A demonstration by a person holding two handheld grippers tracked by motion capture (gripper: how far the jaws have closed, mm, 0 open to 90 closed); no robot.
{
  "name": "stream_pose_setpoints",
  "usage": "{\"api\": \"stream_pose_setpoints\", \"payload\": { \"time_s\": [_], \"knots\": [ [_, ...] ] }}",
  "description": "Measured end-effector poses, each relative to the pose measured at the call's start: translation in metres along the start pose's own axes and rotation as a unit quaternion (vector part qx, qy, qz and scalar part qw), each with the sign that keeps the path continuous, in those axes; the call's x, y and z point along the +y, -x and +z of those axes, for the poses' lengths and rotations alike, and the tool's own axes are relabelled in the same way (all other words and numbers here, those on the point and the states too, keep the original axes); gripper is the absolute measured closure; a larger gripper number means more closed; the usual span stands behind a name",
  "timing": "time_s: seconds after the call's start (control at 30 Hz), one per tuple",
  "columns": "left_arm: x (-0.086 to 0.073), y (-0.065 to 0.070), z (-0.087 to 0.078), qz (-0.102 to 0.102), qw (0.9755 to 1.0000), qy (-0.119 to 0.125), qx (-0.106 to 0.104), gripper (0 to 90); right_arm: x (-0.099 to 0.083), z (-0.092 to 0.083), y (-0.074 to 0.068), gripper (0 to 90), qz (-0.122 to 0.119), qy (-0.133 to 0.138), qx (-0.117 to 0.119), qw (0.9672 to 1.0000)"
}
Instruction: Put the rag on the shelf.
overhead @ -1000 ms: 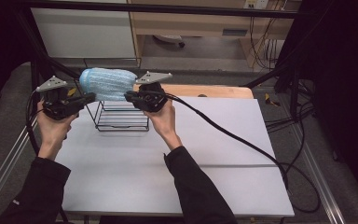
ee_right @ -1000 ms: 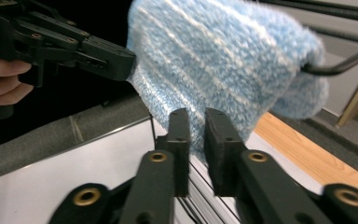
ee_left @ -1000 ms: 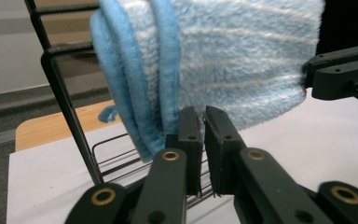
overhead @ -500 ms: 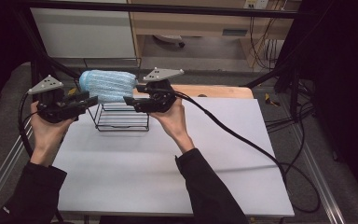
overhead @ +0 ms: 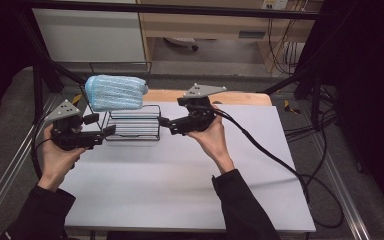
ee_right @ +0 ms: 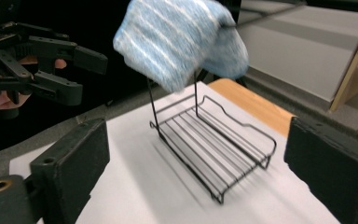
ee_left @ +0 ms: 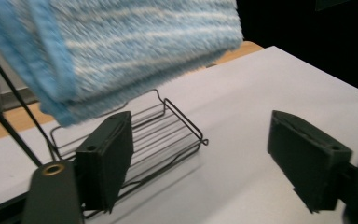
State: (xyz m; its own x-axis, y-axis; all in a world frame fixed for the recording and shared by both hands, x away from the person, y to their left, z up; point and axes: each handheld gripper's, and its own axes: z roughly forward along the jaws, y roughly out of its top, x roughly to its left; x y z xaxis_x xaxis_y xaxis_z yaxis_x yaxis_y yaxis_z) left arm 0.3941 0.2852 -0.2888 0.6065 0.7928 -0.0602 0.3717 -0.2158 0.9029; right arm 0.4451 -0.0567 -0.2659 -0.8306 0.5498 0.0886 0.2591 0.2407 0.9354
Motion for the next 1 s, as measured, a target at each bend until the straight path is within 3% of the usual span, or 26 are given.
{"api": "stream_pose_setpoints", "payload": {
  "time_s": [0.27, 0.73, 1.0],
  "knots": [
    [-0.024, 0.011, 0.017, 0.003, 0.9998, -0.013, -0.012, 10.6, -0.039, -0.03, 0.017, 3.1, 0.015, -0.021, -0.006, 0.9996],
    [-0.082, 0.024, 0.048, -0.001, 0.9984, -0.047, -0.03, 10.3, -0.119, -0.074, 0.043, 0.6, 0.053, -0.052, -0.023, 0.997],
    [-0.112, 0.024, 0.053, 0.004, 0.9974, -0.067, -0.029, 10.3, -0.166, -0.093, 0.055, 0.5, 0.073, -0.073, -0.037, 0.994]
  ]
}}
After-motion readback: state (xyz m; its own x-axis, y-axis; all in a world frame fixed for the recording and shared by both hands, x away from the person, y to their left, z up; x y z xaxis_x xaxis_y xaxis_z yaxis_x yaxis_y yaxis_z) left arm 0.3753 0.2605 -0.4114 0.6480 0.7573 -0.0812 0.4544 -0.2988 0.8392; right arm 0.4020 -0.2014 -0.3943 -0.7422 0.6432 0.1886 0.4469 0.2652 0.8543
